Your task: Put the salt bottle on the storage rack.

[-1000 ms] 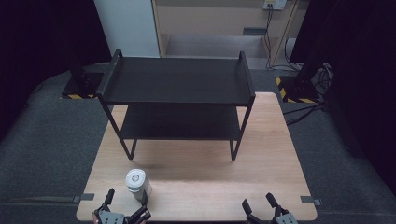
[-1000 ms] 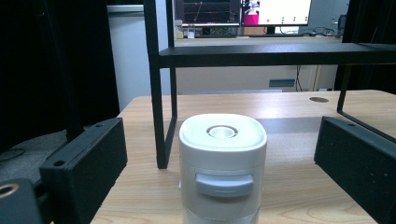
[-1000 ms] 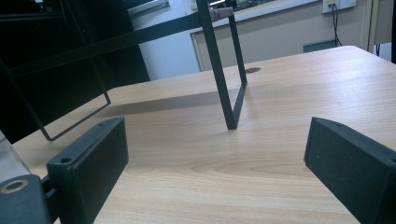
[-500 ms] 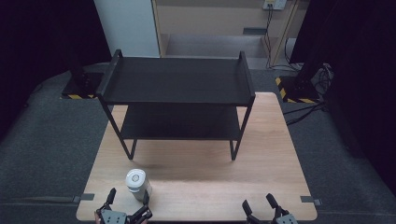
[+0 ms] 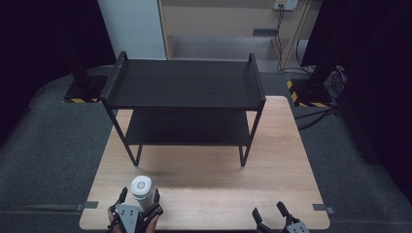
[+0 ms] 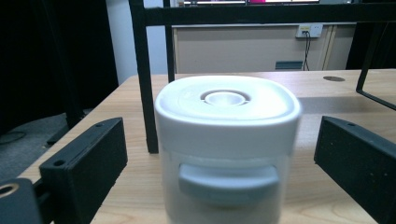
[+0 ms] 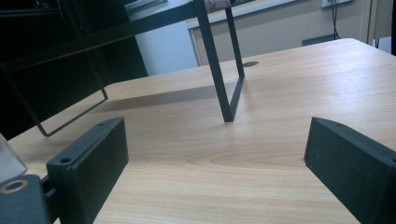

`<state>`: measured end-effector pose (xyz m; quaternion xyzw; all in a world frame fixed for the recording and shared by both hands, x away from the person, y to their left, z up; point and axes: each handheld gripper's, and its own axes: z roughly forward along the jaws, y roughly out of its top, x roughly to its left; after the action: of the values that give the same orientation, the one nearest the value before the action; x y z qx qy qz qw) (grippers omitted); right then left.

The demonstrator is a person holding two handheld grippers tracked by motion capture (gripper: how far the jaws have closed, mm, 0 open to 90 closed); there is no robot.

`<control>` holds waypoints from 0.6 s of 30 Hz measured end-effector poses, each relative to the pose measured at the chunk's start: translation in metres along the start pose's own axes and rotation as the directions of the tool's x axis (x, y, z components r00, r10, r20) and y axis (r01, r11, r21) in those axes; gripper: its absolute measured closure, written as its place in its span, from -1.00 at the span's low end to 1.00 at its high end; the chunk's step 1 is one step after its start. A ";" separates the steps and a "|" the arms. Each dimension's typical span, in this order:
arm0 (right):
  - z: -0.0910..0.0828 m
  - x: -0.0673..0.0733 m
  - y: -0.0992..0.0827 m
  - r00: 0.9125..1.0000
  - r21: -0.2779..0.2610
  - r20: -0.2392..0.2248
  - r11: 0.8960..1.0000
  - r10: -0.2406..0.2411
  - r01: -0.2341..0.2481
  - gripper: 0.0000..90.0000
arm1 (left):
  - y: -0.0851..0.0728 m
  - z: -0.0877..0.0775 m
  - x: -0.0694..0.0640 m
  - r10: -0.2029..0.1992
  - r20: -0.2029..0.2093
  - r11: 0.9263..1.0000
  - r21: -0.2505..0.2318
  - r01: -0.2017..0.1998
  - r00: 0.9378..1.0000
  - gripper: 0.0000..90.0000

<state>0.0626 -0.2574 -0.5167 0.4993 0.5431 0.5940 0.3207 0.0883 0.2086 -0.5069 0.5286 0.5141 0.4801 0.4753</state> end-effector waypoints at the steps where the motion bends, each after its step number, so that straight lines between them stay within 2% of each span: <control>1: 0.000 0.000 0.000 1.000 0.003 0.002 1.000 0.001 -0.001 -0.86 | -0.001 0.002 0.001 -0.006 0.003 1.000 0.001 0.006 1.000 -0.94; 4: 0.001 0.000 -0.001 1.000 0.006 0.003 1.000 0.001 -0.001 -0.86 | 0.000 0.007 0.003 -0.012 0.007 1.000 0.013 0.012 1.000 -0.91; 5: 0.002 -0.001 -0.001 1.000 0.010 0.003 1.000 0.001 -0.001 -0.86 | 0.001 0.007 0.005 -0.009 0.017 1.000 0.013 0.009 1.000 -0.78; 8: 0.002 -0.001 -0.001 1.000 0.012 0.004 1.000 0.002 -0.002 -0.86 | 0.003 0.008 0.006 -0.003 0.025 1.000 0.019 0.002 1.000 -0.64; 9: 0.003 -0.001 -0.001 1.000 0.014 0.005 1.000 0.001 -0.001 -0.86 | 0.004 0.008 0.008 -0.004 0.033 1.000 0.030 0.003 0.999 -0.46; 10: 0.003 -0.001 -0.001 1.000 0.014 0.005 1.000 0.001 -0.001 -0.86 | 0.004 0.008 0.008 -0.004 0.033 1.000 0.030 0.003 0.999 -0.39; 12: 0.004 -0.001 -0.002 1.000 0.014 0.006 1.000 0.001 -0.001 -0.86 | 0.005 0.008 0.010 -0.008 0.045 0.999 0.035 0.007 0.999 -0.33; 18: 0.004 0.000 -0.002 1.000 0.015 0.007 1.000 -0.001 0.001 -0.86 | 0.013 0.007 0.016 -0.031 0.062 0.998 0.058 0.028 0.998 -0.32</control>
<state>0.0660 -0.2559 -0.5193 0.5035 0.5467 0.5879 0.3194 0.0965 0.2246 -0.4938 0.5492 0.5200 0.4411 0.4830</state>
